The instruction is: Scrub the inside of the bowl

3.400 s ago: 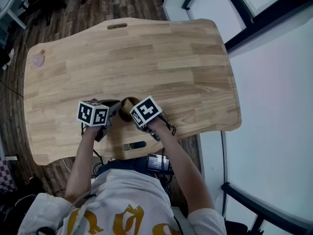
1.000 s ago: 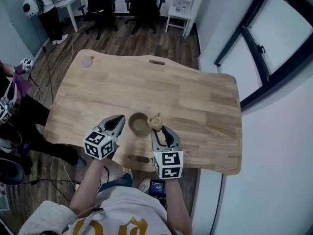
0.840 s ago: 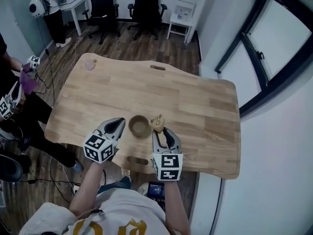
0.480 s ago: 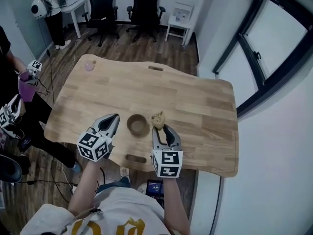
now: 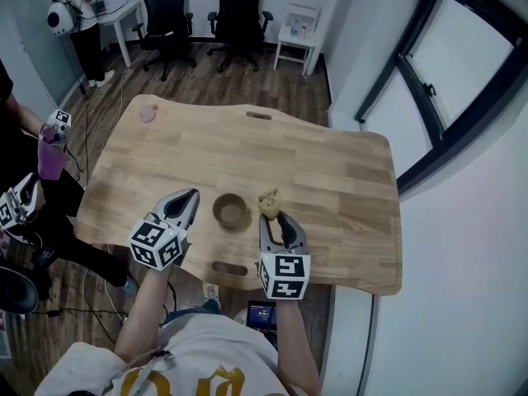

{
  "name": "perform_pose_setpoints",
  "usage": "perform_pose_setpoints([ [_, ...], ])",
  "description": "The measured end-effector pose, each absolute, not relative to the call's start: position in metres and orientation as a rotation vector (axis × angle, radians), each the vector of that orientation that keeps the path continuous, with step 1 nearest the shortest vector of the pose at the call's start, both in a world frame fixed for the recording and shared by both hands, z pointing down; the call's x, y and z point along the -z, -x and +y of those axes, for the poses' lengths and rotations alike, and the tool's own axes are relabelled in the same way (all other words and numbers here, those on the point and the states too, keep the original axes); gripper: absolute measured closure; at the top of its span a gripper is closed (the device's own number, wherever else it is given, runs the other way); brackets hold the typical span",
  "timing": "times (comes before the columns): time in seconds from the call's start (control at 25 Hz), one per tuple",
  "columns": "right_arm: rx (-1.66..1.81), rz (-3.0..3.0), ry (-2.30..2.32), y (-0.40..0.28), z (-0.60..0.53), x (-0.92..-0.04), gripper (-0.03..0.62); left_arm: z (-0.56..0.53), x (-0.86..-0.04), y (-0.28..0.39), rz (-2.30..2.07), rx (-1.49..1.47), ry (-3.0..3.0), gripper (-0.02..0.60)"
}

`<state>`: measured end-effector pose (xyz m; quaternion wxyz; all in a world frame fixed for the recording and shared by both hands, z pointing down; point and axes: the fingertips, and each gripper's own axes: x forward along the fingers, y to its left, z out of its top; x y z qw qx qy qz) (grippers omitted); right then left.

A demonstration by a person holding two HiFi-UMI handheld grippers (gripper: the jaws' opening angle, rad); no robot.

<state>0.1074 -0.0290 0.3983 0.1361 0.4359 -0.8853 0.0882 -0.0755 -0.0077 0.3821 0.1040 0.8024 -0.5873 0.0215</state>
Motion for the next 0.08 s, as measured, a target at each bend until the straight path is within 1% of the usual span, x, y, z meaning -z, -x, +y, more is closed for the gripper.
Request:
perform_pose_setpoints([
  [0.08, -0.258, -2.56, -1.26, -0.1057, -0.0278, -0.3989, 0.465, -0.0075, -0.3817, 0.0768, -1.727, -0.06, -2.371, 0.581],
])
